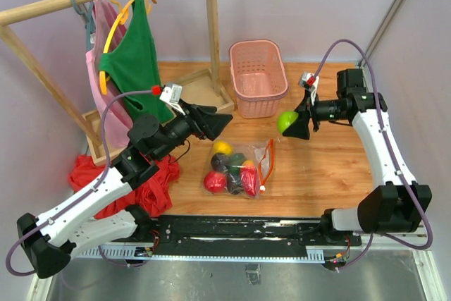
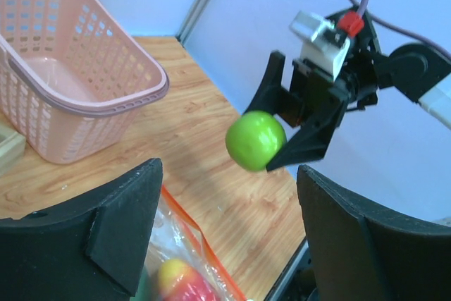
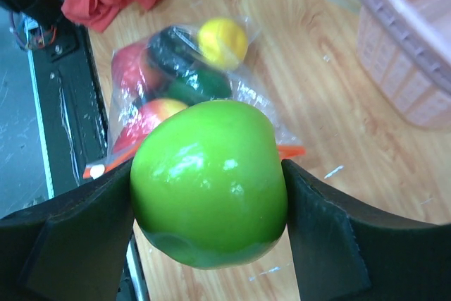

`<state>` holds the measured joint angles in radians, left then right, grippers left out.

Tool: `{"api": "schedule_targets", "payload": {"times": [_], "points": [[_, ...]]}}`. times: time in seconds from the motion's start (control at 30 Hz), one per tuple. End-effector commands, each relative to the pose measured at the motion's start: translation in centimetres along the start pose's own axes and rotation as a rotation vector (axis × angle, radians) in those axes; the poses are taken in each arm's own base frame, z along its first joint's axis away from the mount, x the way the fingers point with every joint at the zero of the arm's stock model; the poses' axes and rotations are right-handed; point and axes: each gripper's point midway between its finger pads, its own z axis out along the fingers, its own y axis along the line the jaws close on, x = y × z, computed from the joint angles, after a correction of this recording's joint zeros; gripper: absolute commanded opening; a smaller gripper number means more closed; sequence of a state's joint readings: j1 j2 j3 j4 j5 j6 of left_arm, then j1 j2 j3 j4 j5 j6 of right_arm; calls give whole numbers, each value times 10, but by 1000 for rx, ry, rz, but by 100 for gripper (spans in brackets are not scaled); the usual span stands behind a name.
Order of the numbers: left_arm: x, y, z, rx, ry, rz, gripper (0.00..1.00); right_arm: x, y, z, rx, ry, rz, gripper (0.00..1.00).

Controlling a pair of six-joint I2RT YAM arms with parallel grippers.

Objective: Open the zip-top bag and remove the fake food
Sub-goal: Pick up the fake fruit from the zipper food storage bag, then place the fake fruit in the bin.

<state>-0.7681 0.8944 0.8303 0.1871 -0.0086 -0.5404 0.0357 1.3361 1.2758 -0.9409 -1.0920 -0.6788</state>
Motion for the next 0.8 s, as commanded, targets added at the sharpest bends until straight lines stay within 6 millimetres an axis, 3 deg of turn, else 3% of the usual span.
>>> {"api": "schedule_targets", "payload": {"times": [0.0, 0.4, 0.57, 0.77], "points": [[-7, -15, 0, 68, 4, 9, 81, -38, -5, -12, 5, -77, 21, 18], [17, -18, -1, 85, 138, 6, 79, -122, -65, -23, 197, -263, -2, 19], [24, -15, 2, 71, 167, 3, 78, -144, -94, -24, 310, -320, -24, 18], [29, -13, 5, 75, 165, -4, 78, -156, -126, -14, 397, -303, -14, 20]]}}
